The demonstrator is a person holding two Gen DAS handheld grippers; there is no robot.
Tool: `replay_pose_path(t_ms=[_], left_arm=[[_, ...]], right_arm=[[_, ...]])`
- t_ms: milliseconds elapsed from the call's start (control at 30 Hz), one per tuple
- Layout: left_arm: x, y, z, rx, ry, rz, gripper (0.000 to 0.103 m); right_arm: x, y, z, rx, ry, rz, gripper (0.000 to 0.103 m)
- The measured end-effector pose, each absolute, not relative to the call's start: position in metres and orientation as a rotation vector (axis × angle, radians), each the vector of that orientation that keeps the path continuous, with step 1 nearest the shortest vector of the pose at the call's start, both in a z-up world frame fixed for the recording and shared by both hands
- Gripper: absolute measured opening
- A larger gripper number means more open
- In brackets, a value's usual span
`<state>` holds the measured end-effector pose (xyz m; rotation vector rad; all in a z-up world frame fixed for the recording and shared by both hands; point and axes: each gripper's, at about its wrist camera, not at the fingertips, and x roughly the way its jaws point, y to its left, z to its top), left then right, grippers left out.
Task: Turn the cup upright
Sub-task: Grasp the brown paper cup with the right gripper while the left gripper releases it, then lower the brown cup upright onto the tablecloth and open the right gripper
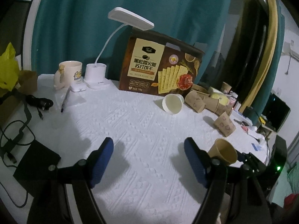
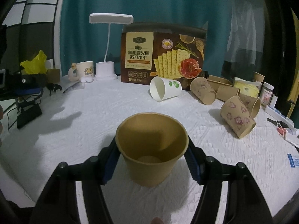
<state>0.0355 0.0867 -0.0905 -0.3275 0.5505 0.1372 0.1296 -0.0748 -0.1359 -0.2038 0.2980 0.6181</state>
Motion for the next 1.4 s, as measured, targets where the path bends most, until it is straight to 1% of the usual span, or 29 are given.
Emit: replay_pose_path(t_ms=[133, 200, 300, 400, 600, 733, 833, 1133, 1200, 1267, 1400], left_arm=[[0.035, 0.083, -0.091, -0.288, 0.552, 0.138, 0.078], [0.035, 0.082, -0.091, -0.281, 0.556, 0.132, 0.078], [0.032, 0.079, -0.087, -0.267, 0.547, 0.127, 0.080], [0.029, 0.074, -0.085, -0.240, 0.543, 0.119, 0.082], [0.024, 0.060, -0.085, -0.194, 0.561, 0.088, 0.086], [0.020, 0.045, -0.086, -0.145, 0.576, 0.074, 0.090], [0.017, 0.036, -0.087, -0.129, 0.583, 0.054, 0.090], [0.006, 0.015, -0.067, -0.101, 0.514, 0.036, 0.091], [0.005, 0.009, -0.061, -0.084, 0.499, 0.027, 0.092], [0.004, 0.002, -0.056, -0.061, 0.486, 0.023, 0.096], [0.002, -0.008, -0.042, -0.034, 0.450, 0.008, 0.098]], right_arm=[[0.130, -0.073, -0.142, -0.203, 0.337, 0.617, 0.064], [0.129, -0.074, -0.142, -0.200, 0.345, 0.618, 0.074], [0.125, -0.076, -0.141, -0.185, 0.354, 0.625, 0.079], [0.120, -0.080, -0.139, -0.175, 0.370, 0.620, 0.081], [0.108, -0.097, -0.139, -0.141, 0.433, 0.596, 0.081], [0.098, -0.115, -0.138, -0.108, 0.470, 0.572, 0.081], [0.090, -0.131, -0.136, -0.075, 0.479, 0.546, 0.081], [0.068, -0.174, -0.114, -0.014, 0.462, 0.479, 0.081], [0.064, -0.182, -0.108, -0.007, 0.460, 0.468, 0.081], [0.060, -0.190, -0.101, 0.002, 0.454, 0.456, 0.081], [0.052, -0.206, -0.088, 0.018, 0.440, 0.434, 0.081]])
